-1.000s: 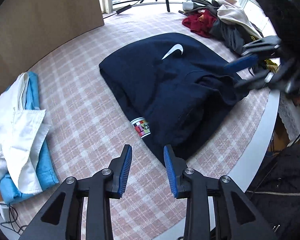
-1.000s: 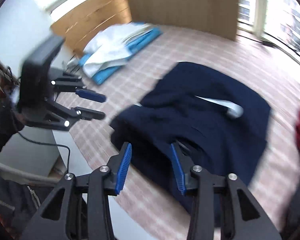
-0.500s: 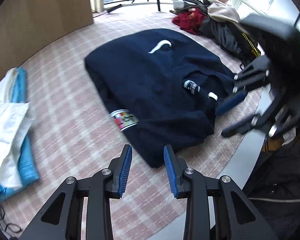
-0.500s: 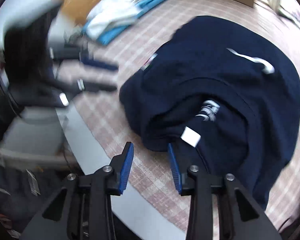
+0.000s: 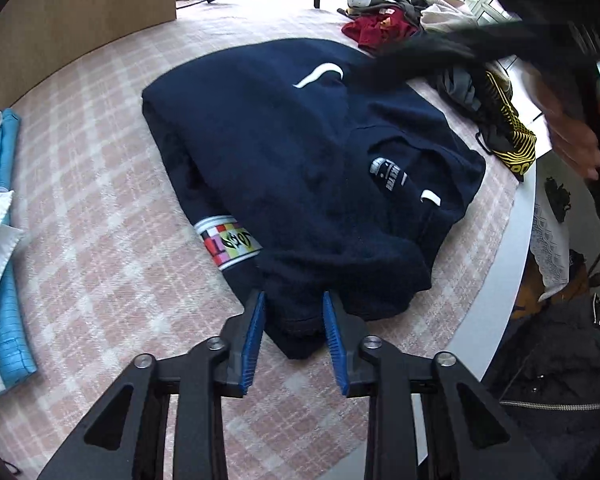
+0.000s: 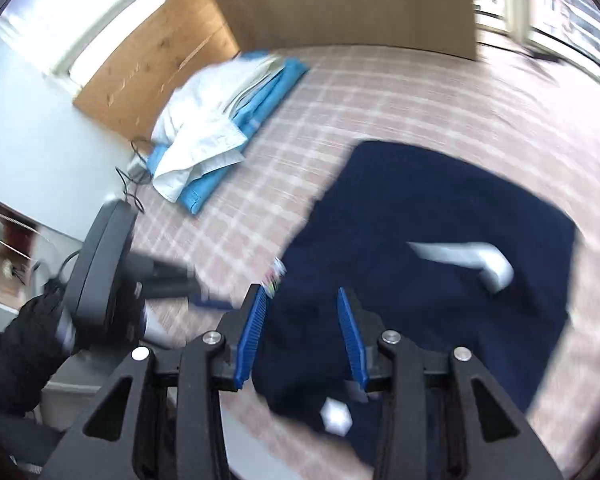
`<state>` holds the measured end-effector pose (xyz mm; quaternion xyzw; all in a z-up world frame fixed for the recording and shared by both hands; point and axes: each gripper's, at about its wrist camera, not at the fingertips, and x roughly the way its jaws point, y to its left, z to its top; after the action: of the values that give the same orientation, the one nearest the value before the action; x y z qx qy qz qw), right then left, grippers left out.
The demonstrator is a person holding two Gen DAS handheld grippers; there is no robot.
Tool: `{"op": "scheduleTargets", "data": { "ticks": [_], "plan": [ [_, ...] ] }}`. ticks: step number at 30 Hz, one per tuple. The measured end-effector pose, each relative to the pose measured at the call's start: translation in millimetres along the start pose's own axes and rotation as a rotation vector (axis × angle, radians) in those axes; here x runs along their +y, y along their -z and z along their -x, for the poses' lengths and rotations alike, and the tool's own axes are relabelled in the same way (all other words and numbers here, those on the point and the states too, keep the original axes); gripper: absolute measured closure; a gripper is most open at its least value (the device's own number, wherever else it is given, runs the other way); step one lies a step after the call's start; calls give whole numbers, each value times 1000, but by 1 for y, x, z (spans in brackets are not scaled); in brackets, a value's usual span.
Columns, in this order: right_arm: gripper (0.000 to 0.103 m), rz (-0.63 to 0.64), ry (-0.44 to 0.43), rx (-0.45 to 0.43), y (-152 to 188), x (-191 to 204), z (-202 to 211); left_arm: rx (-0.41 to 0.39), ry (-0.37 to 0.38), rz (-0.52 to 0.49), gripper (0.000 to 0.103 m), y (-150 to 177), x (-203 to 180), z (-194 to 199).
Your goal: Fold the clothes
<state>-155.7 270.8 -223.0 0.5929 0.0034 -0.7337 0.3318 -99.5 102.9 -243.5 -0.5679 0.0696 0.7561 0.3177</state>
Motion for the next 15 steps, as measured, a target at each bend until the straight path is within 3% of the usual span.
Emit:
{"op": "scheduleTargets", "data": {
  "ticks": [4,6,8,10,13,15],
  "plan": [
    [66,26,56,122,-40,20,-63,-21,6,15,94,4,-1,3],
    [66,19,69,139,-47,19,-75,-44,10,32,95,7,-2,10],
    [72,1,73,130,-47,12,-76,-67,24,42,95,11,-4,19],
    [98,-16,77,122,-47,4,-77,-83,27,52,95,18,-9,30],
    [99,-54,52,114,-46,-8,-77,-89,46,84,95,30,-13,39],
    [100,-64,43,108,-45,-10,-75,-73,92,109,103,37,-13,37]
  ]
}}
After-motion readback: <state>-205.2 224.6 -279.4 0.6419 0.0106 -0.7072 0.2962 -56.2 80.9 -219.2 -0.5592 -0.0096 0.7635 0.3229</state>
